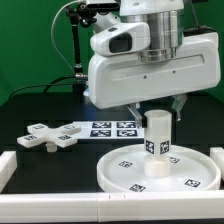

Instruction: Assemble round table

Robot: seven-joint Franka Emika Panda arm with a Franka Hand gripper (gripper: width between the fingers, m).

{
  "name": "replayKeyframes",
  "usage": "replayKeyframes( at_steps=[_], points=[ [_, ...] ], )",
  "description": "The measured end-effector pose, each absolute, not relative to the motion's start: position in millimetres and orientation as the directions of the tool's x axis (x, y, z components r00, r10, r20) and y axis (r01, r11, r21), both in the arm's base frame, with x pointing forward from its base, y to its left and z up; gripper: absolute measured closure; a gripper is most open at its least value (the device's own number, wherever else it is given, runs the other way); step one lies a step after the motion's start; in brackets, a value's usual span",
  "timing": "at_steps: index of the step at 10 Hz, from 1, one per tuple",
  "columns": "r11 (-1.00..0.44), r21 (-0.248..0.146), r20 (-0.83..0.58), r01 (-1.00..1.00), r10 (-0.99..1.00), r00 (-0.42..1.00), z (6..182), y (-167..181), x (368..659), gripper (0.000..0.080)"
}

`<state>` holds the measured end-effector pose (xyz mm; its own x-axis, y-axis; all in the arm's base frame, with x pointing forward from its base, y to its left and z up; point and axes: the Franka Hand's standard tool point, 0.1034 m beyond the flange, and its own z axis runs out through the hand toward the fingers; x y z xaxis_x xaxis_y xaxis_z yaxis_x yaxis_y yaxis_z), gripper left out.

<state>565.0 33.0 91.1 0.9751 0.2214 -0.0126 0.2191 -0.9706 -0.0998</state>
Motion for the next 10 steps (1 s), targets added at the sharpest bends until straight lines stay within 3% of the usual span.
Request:
replayKeyframes(
  at_steps=[5, 10],
  points=[
    [-0.976, -0.102, -0.014, 0.194, 0.196, 0.98, 91.2, 33.4, 565.1, 0.0392],
    [-0.978, -0.11, -0.039, -0.175, -0.172, 0.984, 90.9, 34.5, 566.3, 0.039]
  ],
)
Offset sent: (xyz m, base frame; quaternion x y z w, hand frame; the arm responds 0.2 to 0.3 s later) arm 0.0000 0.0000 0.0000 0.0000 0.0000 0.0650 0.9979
